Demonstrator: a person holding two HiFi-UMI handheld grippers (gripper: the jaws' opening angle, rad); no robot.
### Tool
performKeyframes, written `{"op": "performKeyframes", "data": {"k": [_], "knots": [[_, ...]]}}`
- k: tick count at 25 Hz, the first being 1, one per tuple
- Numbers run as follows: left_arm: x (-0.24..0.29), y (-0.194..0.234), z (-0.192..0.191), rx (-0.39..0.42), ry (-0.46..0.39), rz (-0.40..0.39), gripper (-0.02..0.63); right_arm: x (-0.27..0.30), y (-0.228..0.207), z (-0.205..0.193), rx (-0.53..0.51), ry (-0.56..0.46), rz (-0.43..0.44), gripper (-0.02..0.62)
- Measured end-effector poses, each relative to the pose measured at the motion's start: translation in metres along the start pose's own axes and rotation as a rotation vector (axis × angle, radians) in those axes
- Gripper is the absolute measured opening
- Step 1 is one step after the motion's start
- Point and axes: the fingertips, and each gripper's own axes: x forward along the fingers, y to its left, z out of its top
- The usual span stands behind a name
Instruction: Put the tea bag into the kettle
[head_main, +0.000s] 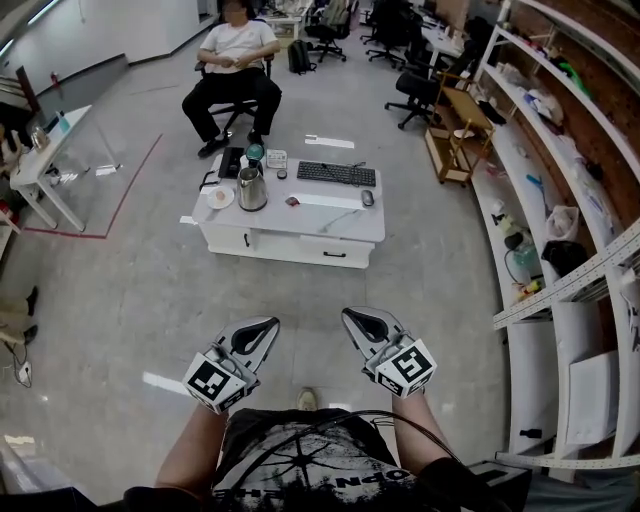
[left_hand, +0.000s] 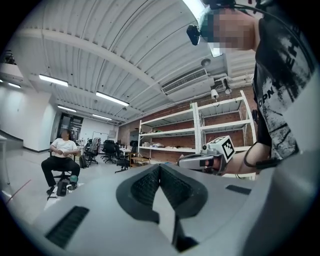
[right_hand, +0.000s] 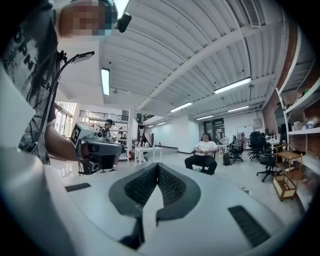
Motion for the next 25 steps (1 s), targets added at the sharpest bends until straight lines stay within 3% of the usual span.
{"op": "performKeyframes", "data": {"k": [4,14,25], "knots": [[0.021,-0.002,-0.005,0.038,0.019,-0.007,0.006,-0.006,-0.024,-0.005,0.006,-0.006,-0.01,0.008],[0.041,0.025,0.004,-0.004,0.011,0.041,0.006,0.012,-0.05,-0.006,0.0,0.0,-0.014,0.008],[0.073,0.091,0.003,-0.015,-0.016,-0.009,0.006,0.069,-0.087,-0.007,-0.001,0.023,-0.052,0.008]]}}
